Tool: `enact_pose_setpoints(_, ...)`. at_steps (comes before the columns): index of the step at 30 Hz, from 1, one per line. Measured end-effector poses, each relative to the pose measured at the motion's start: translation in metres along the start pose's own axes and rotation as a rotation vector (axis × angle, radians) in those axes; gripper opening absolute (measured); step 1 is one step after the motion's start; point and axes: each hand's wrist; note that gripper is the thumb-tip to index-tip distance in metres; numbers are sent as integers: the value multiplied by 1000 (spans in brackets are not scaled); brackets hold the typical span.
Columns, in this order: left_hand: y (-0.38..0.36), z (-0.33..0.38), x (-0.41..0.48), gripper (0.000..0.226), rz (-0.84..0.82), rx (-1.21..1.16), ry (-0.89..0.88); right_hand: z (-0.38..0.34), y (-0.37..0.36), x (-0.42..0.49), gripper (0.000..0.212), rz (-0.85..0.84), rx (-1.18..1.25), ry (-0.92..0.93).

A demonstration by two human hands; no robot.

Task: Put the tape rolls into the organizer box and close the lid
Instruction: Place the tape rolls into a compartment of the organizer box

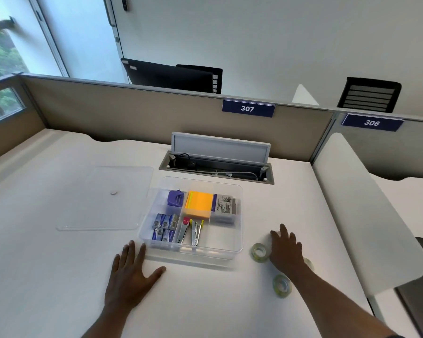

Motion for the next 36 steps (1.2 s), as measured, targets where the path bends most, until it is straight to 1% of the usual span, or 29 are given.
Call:
enact_pose_setpoints(5, 1, 0, 1, 105, -1, 21, 5, 1, -4, 1, 37, 38, -46, 14)
enact_pose_setpoints(8, 1, 1, 1, 107, -3, 10, 7, 0, 1, 6, 35, 49, -20, 19)
enact_pose_setpoints(12, 0, 1, 1, 112, -11, 22, 17, -4, 8, 9, 34, 63, 46, -41)
enact_pose_setpoints(15, -1, 0, 2, 113, -14, 19, 14, -16, 18, 10, 36, 172, 152, -35)
enact_pose_setpoints(17, -1, -1, 2, 113, -16, 23, 10, -30, 28, 13, 39, 259, 277, 47)
enact_pose_setpoints(20, -2, -1, 3, 113, -14, 19, 7, -55, 46, 18, 42, 290, 376, 277)
enact_pose_setpoints(22, -2, -1, 3, 113, -14, 21, 4, -74, 54, 18, 44, 272, 397, 411)
enact_pose_setpoints(24, -2, -1, 2, 112, -13, 24, 2, -90, 57, 17, 45, 221, 394, 492)
enact_pose_setpoints(26, -2, -1, 2, 111, -18, 37, 2, -103, 52, 15, 45, 163, 369, 562)
enact_pose_setpoints(29, -2, 0, 3, 111, -13, 43, 14, -117, 37, 10, 40, 85, 301, 619)
enact_pose_setpoints(31, -2, 0, 4, 111, -16, 35, 18, -121, 25, 9, 38, 43, 252, 614)
enact_pose_setpoints(36, -2, 0, 4, 111, -17, 47, 16, -126, 11, 10, 42, -47, 281, 481)
Point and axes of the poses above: each hand's wrist, its own x-axis towards the middle knuckle, its own y-axis out of the back of the hand, z = x × y, and after that the axes turned 9 degrees about x, right-handed
